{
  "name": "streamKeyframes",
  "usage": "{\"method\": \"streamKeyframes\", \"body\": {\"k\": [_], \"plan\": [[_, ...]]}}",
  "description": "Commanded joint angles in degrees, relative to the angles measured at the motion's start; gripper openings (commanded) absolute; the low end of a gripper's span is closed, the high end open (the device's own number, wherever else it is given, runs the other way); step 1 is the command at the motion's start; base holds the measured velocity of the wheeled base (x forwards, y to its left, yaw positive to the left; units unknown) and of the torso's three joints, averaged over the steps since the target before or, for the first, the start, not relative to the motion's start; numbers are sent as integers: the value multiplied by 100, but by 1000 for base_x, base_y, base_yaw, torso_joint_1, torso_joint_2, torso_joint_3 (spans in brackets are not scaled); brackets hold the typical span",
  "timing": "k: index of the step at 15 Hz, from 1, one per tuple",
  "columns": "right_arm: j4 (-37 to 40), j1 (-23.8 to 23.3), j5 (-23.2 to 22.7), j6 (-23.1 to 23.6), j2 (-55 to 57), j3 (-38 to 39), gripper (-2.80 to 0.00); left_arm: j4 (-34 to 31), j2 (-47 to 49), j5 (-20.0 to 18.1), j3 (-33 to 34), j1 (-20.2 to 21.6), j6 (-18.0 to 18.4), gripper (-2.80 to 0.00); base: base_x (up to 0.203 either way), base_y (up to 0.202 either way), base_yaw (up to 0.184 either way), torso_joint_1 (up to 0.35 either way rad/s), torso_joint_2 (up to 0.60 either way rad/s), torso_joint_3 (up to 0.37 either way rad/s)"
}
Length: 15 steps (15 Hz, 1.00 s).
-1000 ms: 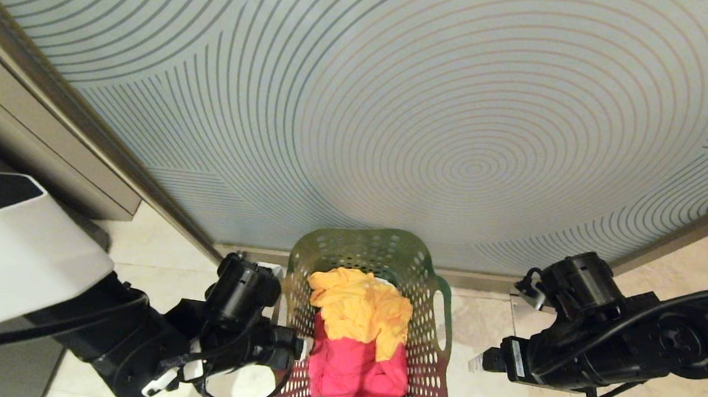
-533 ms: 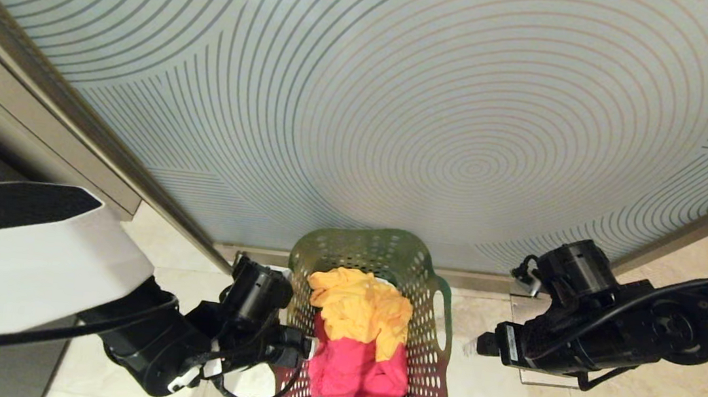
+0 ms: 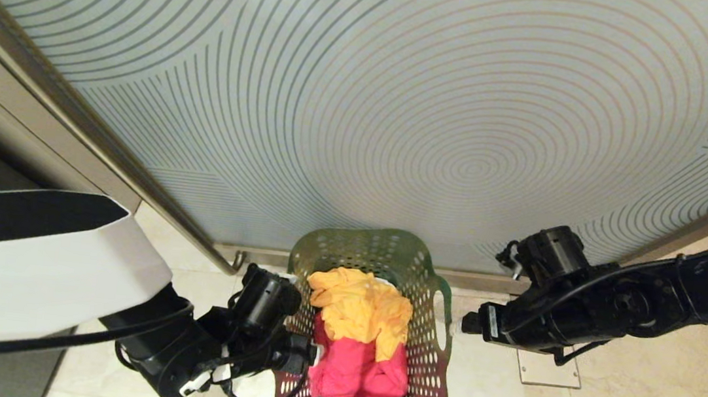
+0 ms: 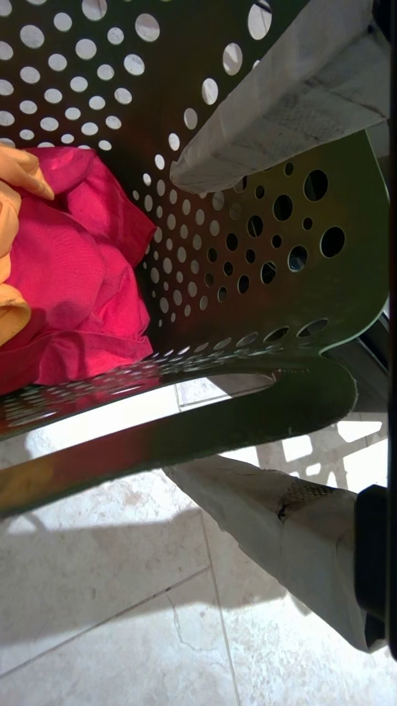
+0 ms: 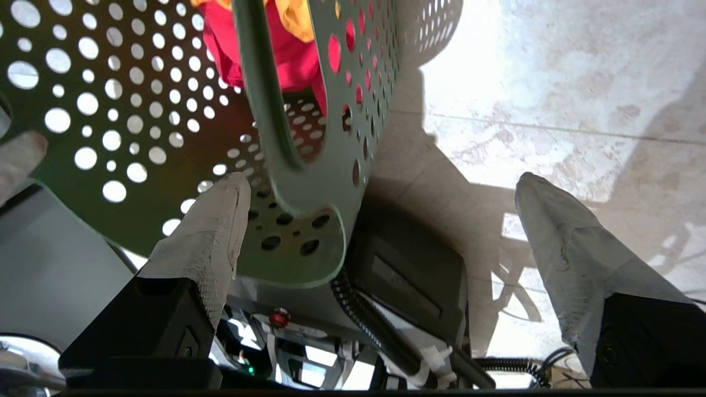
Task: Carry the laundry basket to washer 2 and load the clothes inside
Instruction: Pick up the clothes basket and put it beside the washing machine
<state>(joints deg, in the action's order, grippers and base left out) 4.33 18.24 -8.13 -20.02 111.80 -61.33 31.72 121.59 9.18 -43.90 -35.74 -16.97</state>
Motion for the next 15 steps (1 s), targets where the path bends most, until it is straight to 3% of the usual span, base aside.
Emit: {"method": "streamKeyframes", "body": {"k": [1, 7, 15], "plan": [[-1, 4, -9, -11, 238, -141, 0, 18, 23, 5, -17, -23, -17, 0, 0, 0, 0, 0, 0, 0], [-220, 10, -162, -37, 615, -562, 0, 45, 52, -193, -429, -41, -428, 0, 0, 0, 0, 0, 0, 0], [-394, 242, -495, -539, 1096, -1443, 0, 36, 155, -414, -471, -47, -509, 0, 0, 0, 0, 0, 0, 0]]}}
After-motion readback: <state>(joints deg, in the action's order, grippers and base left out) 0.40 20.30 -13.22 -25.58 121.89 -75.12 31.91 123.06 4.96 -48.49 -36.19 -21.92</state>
